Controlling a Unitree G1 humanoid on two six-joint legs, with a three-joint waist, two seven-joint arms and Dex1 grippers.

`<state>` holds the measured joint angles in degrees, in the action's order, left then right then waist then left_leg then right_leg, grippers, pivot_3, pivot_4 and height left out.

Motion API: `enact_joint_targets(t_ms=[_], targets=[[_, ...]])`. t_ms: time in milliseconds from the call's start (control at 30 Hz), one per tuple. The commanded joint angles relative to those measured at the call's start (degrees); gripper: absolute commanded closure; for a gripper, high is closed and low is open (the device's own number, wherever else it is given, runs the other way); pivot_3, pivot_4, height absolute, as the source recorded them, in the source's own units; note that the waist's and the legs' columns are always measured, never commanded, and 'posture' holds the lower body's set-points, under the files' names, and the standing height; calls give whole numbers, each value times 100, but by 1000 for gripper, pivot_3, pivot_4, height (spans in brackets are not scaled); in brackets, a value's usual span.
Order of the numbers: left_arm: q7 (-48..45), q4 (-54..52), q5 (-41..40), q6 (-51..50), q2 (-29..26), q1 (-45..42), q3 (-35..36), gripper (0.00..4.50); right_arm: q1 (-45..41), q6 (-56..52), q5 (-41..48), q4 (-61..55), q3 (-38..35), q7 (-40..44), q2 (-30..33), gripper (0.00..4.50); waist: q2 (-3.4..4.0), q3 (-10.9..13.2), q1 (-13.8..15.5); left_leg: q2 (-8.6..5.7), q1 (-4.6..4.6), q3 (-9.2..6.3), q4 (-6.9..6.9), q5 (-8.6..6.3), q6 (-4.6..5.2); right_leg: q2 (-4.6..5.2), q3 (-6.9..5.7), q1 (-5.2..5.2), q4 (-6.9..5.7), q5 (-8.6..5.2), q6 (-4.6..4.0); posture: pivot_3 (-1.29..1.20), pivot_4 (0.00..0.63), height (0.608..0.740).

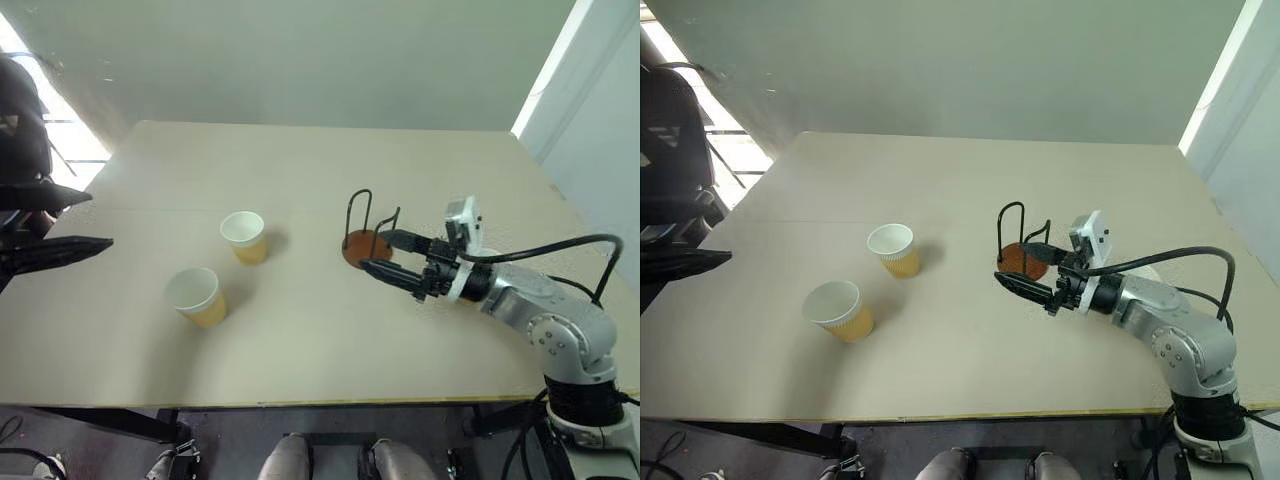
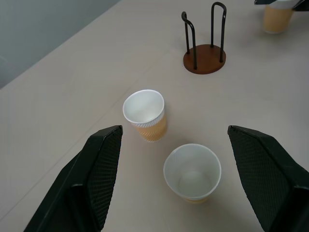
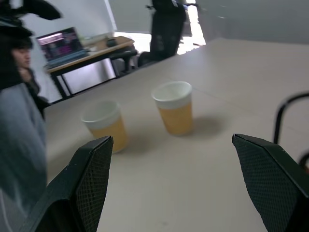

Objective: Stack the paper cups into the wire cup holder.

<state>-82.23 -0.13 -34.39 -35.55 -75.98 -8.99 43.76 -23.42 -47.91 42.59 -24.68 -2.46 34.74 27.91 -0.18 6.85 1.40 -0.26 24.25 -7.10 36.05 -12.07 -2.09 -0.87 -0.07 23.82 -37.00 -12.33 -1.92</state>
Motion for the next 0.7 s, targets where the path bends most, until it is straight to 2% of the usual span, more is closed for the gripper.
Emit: enact_joint_targets(t_ms=[33,267,367,700], targets=[[59,1,-81,3,-104,-193,-47,781,53,56,-219,70,-72,-497,-187,422,0,0,-2,0,-1,0,0,1,-2,0,0,1,-2,-1,-2,0,150,740],[121,9,-94,23,-74,-418,-295,781,416,488,-1062,303,176,-1096,-538,422,1,0,1,7,-1,0,-1,4,-10,-8,0,9,-6,4,-12,0,150,740],[156,6,-99,35,-55,-475,-366,781,545,746,-1392,451,356,-1121,-610,422,0,0,-1,8,2,0,-1,2,-13,-9,0,13,-5,27,23,0,150,740],[224,-2,-163,35,-19,-685,-549,781,193,1522,-2470,1639,906,-1396,-1202,422,3,2,-17,14,4,0,-3,-7,-27,-14,0,24,-5,31,20,0,150,740]])
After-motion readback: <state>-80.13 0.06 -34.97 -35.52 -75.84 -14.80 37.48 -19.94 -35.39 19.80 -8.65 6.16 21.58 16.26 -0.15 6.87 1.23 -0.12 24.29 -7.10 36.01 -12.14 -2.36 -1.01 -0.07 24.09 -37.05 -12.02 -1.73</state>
